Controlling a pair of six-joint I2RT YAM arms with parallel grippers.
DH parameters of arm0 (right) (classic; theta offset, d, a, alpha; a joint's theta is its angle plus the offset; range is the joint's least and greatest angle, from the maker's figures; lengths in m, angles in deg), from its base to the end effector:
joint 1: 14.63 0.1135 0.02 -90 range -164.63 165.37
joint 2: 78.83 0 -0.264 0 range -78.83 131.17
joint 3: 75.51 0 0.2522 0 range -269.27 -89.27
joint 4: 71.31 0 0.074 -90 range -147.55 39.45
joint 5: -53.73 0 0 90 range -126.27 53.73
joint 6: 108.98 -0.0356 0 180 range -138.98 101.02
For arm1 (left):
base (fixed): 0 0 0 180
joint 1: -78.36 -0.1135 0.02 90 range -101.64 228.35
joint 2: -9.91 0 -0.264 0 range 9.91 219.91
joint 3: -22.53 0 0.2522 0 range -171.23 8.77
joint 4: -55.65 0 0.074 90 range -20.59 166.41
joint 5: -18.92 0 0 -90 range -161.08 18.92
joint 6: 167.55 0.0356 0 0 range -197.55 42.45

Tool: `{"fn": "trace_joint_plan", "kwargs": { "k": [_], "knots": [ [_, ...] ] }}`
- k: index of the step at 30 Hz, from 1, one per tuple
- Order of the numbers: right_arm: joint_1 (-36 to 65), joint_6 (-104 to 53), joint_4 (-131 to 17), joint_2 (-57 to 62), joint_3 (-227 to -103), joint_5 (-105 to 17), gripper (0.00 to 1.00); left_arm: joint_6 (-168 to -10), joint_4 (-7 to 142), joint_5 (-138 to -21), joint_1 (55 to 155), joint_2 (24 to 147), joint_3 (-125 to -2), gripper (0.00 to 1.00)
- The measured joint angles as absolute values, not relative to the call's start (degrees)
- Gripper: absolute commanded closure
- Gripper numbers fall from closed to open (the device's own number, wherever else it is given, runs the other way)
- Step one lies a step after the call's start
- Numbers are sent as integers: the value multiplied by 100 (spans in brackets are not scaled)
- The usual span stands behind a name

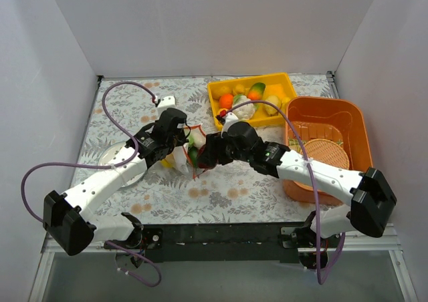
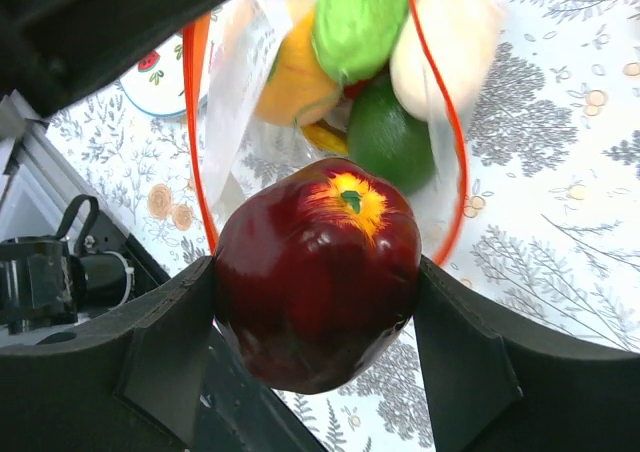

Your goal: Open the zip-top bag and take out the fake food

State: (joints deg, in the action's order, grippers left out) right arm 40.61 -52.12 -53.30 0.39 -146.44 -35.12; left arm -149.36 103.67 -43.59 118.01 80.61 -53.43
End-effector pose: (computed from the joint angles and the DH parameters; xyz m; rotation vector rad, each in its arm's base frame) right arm 0.1821 0.2612 0.2879 -0.4016 2.1270 0.9217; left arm 0.2118 -0.1541 0.3141 -0.8554 2.0976 -0.5038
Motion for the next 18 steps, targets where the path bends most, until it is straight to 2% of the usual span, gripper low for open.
{"fn": "trace_joint_plan", "kwargs": {
  "k": [6, 11, 18],
  "knots": [
    [3830, -4871, -4764, -190, -15096, -3484, 70, -14936, 10367, -4508, 11347, 8017, -5214, 100],
    [2877, -4484, -4373, -87, -15859, -3645, 69, -14936, 10371, -4663, 11168, 7910, -5159, 100],
    [1301, -3785, -3997, 1316, -17699, -3676, 68, -14908, 10369, -4921, 11133, 7761, -5159, 100]
  ]
}}
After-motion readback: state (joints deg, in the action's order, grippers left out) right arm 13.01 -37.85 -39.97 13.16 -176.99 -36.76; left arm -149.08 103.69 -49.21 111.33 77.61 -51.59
